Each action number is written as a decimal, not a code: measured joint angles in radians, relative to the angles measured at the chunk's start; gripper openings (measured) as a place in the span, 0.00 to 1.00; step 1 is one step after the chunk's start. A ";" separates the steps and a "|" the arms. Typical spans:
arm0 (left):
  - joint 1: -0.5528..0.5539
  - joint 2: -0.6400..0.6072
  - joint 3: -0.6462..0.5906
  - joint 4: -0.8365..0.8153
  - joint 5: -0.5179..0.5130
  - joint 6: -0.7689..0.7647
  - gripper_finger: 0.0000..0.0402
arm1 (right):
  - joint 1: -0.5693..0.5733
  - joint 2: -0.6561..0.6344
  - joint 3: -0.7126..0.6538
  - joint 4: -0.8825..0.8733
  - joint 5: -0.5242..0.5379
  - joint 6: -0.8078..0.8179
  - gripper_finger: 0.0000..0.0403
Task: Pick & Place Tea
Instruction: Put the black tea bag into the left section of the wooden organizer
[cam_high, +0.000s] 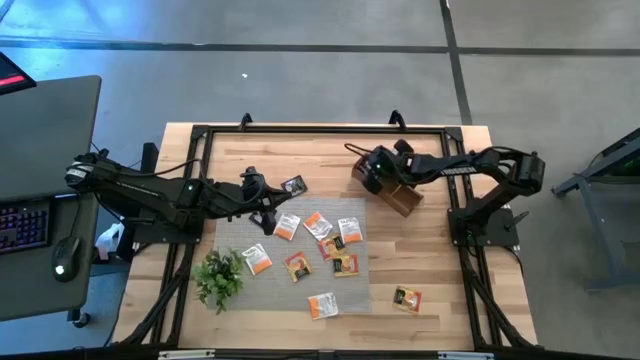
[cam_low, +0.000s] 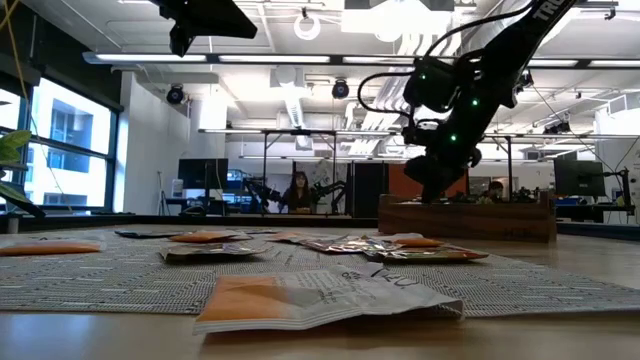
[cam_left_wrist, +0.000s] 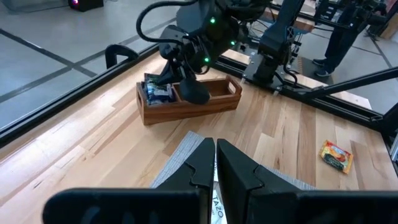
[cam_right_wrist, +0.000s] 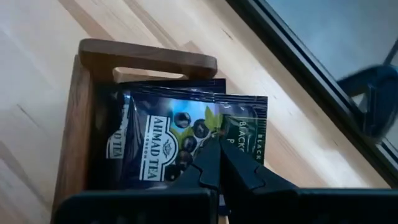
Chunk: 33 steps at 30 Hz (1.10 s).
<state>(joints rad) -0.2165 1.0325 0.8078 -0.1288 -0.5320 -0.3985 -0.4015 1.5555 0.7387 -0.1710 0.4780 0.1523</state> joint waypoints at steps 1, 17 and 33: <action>0.000 0.000 0.000 0.000 0.000 0.000 0.04 | 0.006 -0.001 0.001 -0.007 0.001 0.003 0.00; 0.000 0.000 0.000 0.000 0.000 0.000 0.04 | 0.096 -0.053 -0.001 0.048 -0.043 -0.016 0.01; 0.000 0.000 0.000 0.000 0.000 0.000 0.04 | 0.074 -0.036 -0.001 0.061 -0.144 0.025 0.00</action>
<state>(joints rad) -0.2165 1.0325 0.8074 -0.1284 -0.5320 -0.3987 -0.3276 1.5191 0.7380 -0.1104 0.3341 0.1774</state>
